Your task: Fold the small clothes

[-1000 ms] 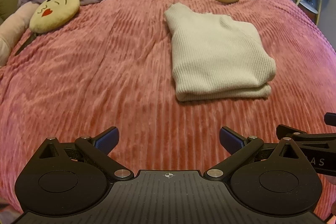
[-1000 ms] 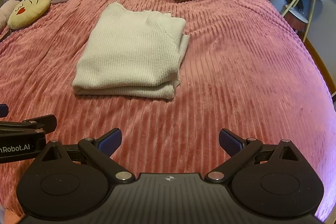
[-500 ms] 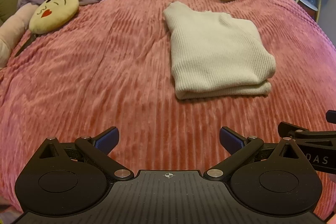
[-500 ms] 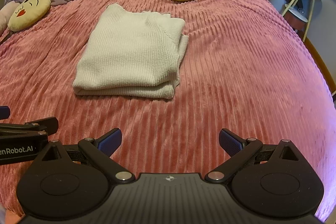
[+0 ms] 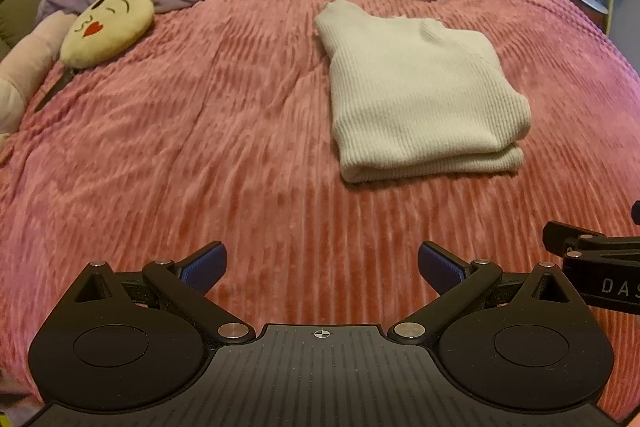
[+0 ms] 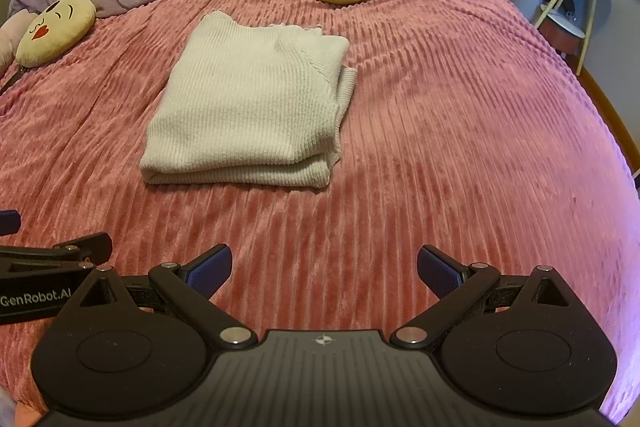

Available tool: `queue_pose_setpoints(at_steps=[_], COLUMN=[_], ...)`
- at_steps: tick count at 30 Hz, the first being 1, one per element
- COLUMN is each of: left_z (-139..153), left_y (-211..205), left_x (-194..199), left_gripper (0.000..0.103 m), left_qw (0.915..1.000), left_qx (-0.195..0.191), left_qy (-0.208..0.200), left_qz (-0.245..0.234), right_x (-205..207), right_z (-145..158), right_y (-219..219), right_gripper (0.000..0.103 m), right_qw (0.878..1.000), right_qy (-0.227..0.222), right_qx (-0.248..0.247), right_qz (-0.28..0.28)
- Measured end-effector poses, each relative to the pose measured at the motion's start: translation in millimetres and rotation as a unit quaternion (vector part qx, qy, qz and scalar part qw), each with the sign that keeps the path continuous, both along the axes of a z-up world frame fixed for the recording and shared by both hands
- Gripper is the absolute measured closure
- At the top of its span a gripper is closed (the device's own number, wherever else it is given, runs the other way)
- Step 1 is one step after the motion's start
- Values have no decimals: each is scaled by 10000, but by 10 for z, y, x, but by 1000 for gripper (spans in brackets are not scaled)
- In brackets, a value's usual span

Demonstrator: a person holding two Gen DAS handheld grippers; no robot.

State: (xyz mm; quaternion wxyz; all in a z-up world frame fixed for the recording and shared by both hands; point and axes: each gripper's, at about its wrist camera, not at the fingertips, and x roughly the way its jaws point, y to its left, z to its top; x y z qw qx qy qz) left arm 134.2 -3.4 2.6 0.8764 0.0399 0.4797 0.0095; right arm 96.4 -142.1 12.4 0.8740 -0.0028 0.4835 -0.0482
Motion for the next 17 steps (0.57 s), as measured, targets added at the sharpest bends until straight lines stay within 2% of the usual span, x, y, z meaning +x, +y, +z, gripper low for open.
queue_pose_setpoints(at_steps=[17], left_z=[-7], left_y=[-31], left_x=[-72], left_gripper=[0], left_qw=[10000], left_qx=[-36], left_qy=[70], left_qz=[-42], right_x=[-88], right_z=[10], right_y=[8], right_gripper=[4], right_qw=[10000], right_qy=[-45], right_qx=[-51], right_qz=[-8])
